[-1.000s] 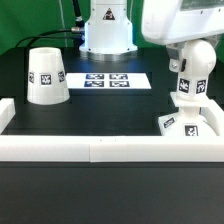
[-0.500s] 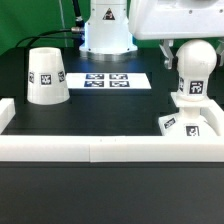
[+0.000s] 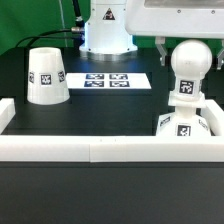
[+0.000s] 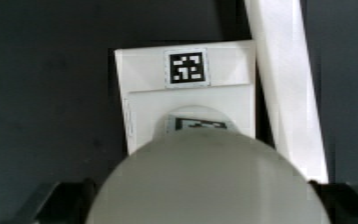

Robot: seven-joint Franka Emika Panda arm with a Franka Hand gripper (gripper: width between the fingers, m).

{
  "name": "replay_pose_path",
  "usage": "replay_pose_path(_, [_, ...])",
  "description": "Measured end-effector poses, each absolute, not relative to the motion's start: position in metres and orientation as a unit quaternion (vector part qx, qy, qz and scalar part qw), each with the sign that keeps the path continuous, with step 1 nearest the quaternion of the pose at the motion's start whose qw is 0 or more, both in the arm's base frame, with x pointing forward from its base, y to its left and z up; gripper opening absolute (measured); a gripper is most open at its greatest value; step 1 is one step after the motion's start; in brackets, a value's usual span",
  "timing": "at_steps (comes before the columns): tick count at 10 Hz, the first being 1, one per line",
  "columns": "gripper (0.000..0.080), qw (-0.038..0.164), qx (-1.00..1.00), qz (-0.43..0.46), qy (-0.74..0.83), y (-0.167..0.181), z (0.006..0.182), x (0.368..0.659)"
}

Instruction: Assemble lamp

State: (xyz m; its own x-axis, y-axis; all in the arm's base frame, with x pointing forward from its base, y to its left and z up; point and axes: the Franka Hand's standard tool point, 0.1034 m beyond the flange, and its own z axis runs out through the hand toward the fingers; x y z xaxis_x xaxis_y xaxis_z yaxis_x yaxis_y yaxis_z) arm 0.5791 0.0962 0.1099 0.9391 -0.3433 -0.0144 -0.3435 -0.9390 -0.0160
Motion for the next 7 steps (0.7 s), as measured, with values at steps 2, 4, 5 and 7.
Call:
replay_pose_path(2, [0.0579, 0.007, -0.973, 0.006, 0.232, 0.0945, 0.1103, 0.5795])
replay_pose_path(4, [0.0636, 0.007, -0.973, 0.006, 0.231, 0.0947, 0.1097, 0.5794])
replay_pose_path(5, [0.0685, 0.007, -0.973, 0.006, 0.230, 0.0952, 0.1093, 0.5789])
replay_pose_path(7, [0.0697, 0.006, -0.985, 0.013, 0.170, 0.0999, 0.1093, 0.5736])
